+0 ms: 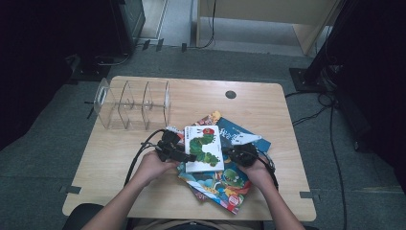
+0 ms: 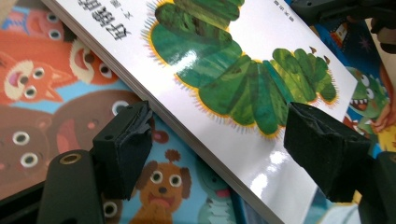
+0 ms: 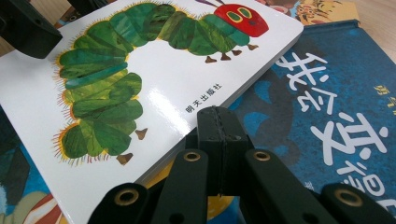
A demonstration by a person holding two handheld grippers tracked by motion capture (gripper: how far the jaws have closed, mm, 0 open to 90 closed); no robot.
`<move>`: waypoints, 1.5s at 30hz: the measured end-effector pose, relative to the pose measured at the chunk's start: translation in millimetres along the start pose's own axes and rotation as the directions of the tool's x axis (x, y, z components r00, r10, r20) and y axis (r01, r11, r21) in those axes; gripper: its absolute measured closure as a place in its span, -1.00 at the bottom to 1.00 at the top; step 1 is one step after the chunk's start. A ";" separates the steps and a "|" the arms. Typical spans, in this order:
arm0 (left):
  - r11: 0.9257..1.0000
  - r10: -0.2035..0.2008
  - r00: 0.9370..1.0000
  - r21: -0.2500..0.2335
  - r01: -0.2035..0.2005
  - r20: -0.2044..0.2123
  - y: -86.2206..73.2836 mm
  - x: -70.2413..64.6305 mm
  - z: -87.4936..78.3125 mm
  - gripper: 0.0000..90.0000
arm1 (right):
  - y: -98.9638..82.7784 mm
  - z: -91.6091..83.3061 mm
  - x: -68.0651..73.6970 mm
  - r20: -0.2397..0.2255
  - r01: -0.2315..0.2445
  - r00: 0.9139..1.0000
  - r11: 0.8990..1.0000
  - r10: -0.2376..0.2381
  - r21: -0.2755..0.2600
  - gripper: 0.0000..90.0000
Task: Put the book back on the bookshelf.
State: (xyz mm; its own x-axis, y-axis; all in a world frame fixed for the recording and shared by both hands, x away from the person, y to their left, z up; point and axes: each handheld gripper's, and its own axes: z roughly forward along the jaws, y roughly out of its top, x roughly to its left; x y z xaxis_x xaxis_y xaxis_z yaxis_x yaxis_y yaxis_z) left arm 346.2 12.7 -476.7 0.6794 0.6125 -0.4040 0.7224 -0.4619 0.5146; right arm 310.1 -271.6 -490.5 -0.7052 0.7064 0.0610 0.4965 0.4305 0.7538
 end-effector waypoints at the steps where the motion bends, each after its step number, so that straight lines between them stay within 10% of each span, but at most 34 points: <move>1: 1.000 -0.007 1.000 0.011 0.007 -0.002 0.2 -0.2 -0.9 -0.45 | 0.1 0.1 0.4 0.000 0.004 1.000 1.000 -0.004 0.000 1.00; 17: 0.985 -0.168 0.985 0.015 0.169 -0.034 2.6 1.4 -4.4 -0.26 | 2.0 1.9 7.8 0.002 0.020 1.000 1.000 -0.020 0.007 1.00; 26: 0.985 -0.172 0.983 0.013 0.174 -0.067 3.5 -4.7 -2.5 -0.37 | 3.0 3.0 12.2 0.016 0.028 0.999 1.000 -0.028 0.011 1.00; 32: 0.968 -0.248 0.968 0.017 0.249 -0.036 6.0 3.2 -6.7 -0.19 | 2.9 3.6 13.3 0.023 0.011 1.000 1.000 -0.011 0.006 1.00; 45: 0.977 -0.205 0.976 0.044 0.208 -0.068 6.3 2.5 -7.6 -0.12 | 4.8 4.7 13.9 0.024 0.010 1.000 1.000 -0.011 0.008 1.00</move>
State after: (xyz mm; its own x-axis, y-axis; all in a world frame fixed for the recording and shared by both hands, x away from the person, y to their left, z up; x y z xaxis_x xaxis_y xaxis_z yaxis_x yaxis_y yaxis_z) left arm 351.6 16.2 -468.7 0.5065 0.7366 -0.4482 0.8530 -0.3520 0.3854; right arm 305.0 -257.1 -489.1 -0.6982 0.7149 0.0377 0.4930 0.4420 0.7494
